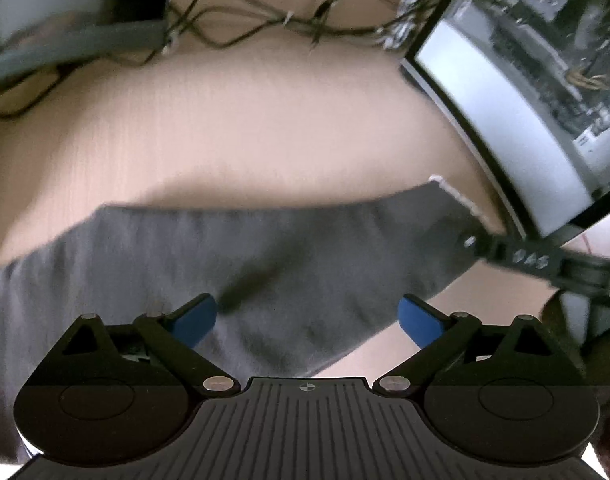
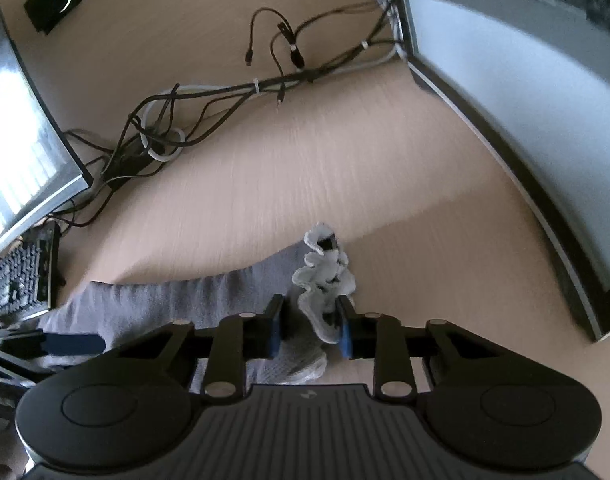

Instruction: Fold clothes

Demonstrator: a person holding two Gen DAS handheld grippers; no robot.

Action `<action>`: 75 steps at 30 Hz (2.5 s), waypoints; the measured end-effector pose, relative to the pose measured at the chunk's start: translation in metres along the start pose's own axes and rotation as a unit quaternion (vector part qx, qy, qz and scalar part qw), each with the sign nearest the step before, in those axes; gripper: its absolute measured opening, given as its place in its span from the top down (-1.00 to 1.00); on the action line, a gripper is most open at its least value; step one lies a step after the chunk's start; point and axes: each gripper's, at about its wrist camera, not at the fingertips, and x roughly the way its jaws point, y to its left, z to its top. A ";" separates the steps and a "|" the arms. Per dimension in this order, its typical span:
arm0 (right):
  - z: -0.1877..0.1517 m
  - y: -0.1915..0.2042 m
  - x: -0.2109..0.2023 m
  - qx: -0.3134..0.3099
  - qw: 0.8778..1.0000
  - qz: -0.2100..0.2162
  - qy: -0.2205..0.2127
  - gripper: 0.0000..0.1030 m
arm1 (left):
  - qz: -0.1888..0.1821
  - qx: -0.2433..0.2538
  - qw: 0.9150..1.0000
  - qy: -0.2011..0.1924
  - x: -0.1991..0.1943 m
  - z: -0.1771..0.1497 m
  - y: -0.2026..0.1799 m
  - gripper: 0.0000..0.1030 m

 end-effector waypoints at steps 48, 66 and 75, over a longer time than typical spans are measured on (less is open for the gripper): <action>-0.048 -0.038 -0.035 0.188 0.981 0.001 -0.047 0.21 | -0.027 0.024 0.999 0.009 0.015 -0.002 -0.012 -0.98; -0.040 -0.019 0.005 0.219 0.974 0.059 -0.022 0.22 | -0.030 0.032 0.999 0.005 0.018 -0.004 -0.012 -1.00; -0.026 -0.006 0.006 0.154 0.987 0.035 -0.028 0.52 | -0.032 0.033 0.999 0.003 0.017 -0.006 -0.011 -1.00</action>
